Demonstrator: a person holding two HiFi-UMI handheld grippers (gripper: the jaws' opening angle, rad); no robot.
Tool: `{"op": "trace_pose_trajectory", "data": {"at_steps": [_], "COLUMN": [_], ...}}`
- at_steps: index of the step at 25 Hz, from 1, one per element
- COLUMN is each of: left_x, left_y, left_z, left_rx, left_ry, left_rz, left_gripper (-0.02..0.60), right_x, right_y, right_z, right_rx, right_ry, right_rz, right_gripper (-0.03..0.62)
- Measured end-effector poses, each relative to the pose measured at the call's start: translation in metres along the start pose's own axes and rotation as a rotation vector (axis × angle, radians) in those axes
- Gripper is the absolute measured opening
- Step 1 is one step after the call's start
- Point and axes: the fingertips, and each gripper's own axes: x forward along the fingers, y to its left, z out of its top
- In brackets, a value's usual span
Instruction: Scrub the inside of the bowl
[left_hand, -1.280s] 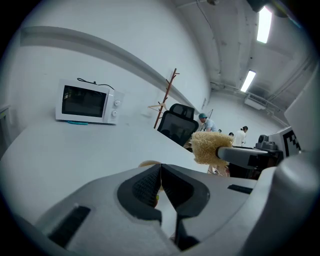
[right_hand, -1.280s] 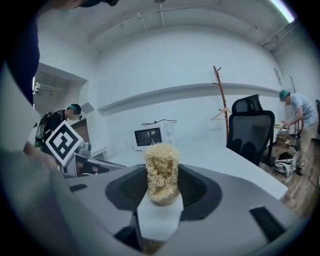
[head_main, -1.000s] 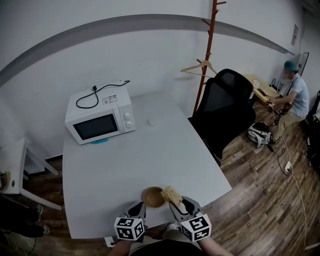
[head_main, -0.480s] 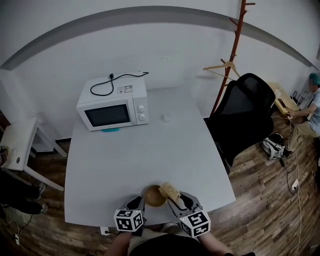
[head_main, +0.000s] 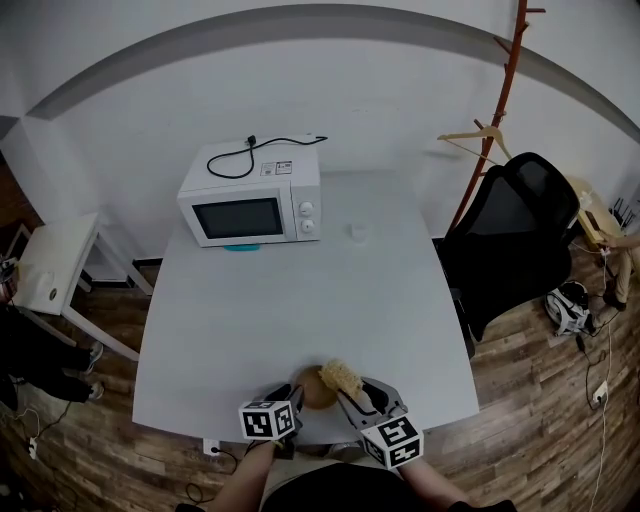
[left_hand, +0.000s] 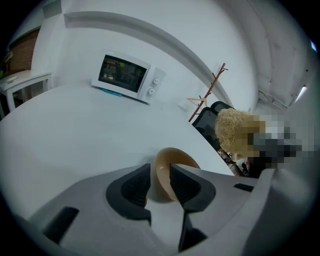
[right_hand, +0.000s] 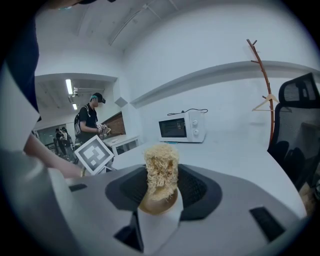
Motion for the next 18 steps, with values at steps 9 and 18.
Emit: {"op": "trace_pose_trajectory", "data": {"at_steps": [9,18], "left_x": [0.013,0.005], "left_y": [0.005,-0.008], "left_z": [-0.007,0.009], "left_rx": [-0.096,-0.024], "left_ry": [-0.018,-0.075], "left_rz": [0.033,0.058], "left_gripper": [0.049,0.034], "right_x": [-0.001,0.006], "right_y": [-0.004,0.000], "right_z": [-0.004,-0.013], "right_rx": [-0.031,-0.053], "right_ry": [0.011,0.053], "right_rz": [0.041,0.081], "right_gripper": [0.172,0.172]}}
